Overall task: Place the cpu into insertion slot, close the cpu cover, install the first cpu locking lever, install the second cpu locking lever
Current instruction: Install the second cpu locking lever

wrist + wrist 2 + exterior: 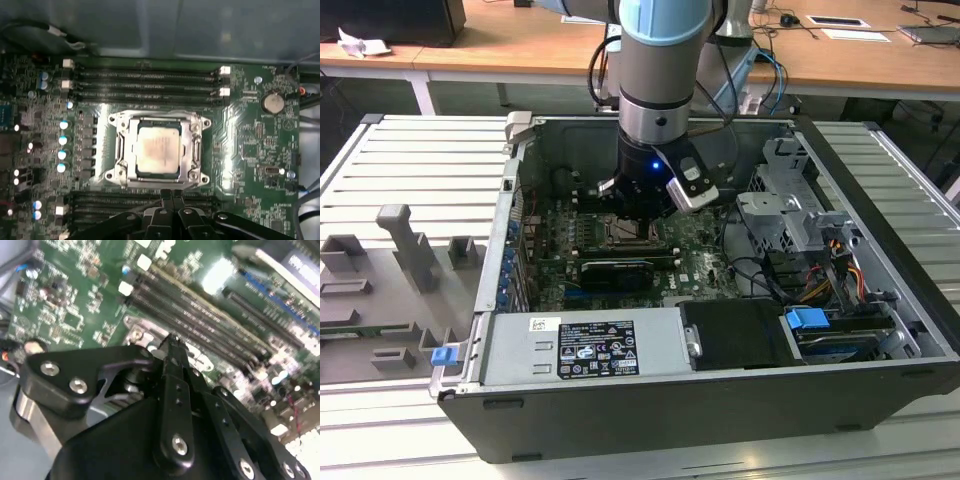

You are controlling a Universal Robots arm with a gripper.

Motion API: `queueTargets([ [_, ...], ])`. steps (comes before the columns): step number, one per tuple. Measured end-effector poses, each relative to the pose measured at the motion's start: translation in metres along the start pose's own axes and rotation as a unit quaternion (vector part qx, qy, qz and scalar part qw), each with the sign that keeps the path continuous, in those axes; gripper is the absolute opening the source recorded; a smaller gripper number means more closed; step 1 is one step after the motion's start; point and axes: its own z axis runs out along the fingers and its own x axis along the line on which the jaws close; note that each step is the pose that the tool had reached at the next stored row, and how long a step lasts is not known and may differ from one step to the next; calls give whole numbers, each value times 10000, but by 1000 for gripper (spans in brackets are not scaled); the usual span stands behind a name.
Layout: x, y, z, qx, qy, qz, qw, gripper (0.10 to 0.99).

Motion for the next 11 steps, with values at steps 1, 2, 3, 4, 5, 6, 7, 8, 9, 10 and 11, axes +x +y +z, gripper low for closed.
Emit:
queueTargets([
  [1, 21, -12, 4, -15, 0, -7, 10000, 102],
  [2, 40, -15, 9, -39, -1, -13, 10000, 102],
  [3, 76, -16, 16, -87, -2, -21, 10000, 102],
  [4, 99, -16, 19, -123, -3, -25, 9999, 102],
  [5, 129, -15, 22, -171, -5, -27, 9998, 102],
  [6, 153, -14, 24, -203, -6, -28, 9998, 102],
  [7, 185, -14, 28, -237, -8, -29, 9997, 102],
  [8, 227, -19, 33, -252, -8, -31, 9997, 102],
  [9, 244, -28, 33, -253, -8, -32, 9997, 102],
  [10, 256, -36, 33, -254, -9, -32, 9997, 102],
  [11, 269, -45, 32, -253, -8, -33, 9997, 102],
])
